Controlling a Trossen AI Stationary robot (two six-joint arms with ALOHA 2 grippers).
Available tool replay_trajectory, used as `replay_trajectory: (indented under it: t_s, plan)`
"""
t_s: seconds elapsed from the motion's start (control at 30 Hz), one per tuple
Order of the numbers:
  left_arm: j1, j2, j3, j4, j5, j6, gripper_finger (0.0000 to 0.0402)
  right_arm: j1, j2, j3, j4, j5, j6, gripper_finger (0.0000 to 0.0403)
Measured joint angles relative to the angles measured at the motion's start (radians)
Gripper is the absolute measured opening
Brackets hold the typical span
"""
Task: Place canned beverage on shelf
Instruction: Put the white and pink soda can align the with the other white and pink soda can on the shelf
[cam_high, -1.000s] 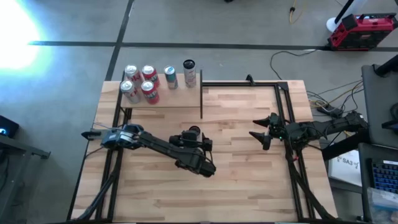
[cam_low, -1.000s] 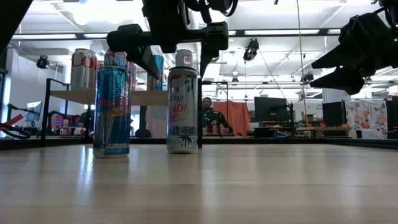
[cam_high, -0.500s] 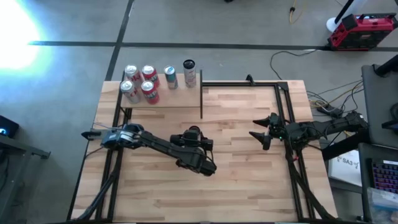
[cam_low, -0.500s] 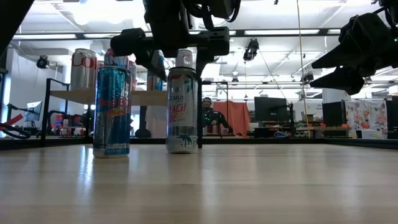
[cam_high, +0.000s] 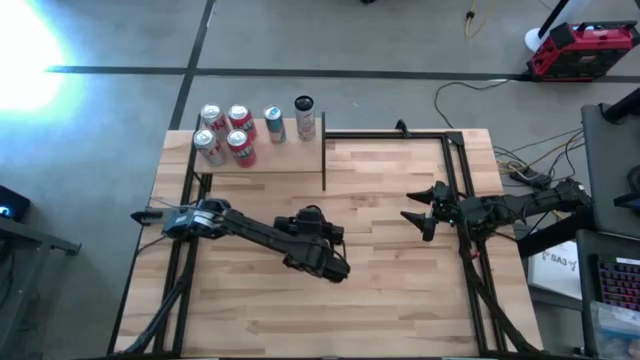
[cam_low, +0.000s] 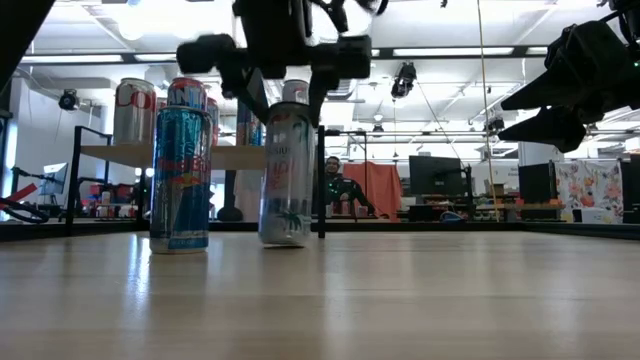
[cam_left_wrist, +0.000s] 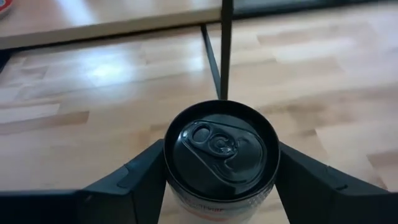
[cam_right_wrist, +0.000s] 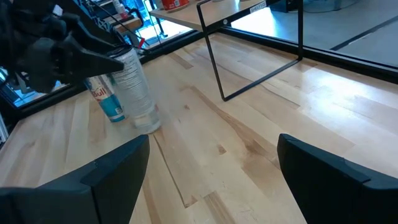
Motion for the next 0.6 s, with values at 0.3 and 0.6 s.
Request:
replay_trajectory:
  t_s: [0.3,0.6]
  plan:
    - [0.026,0.0,0.158,-0.017,0.04,0.153,0.0231,0.0,0.0,0.0,0.0,0.0,0.0,0.0336]
    - [0.03,-0.01,0.199,-0.017,0.036,0.19,0.0231,0.0,0.0,0.0,0.0,0.0,0.0,0.0336]
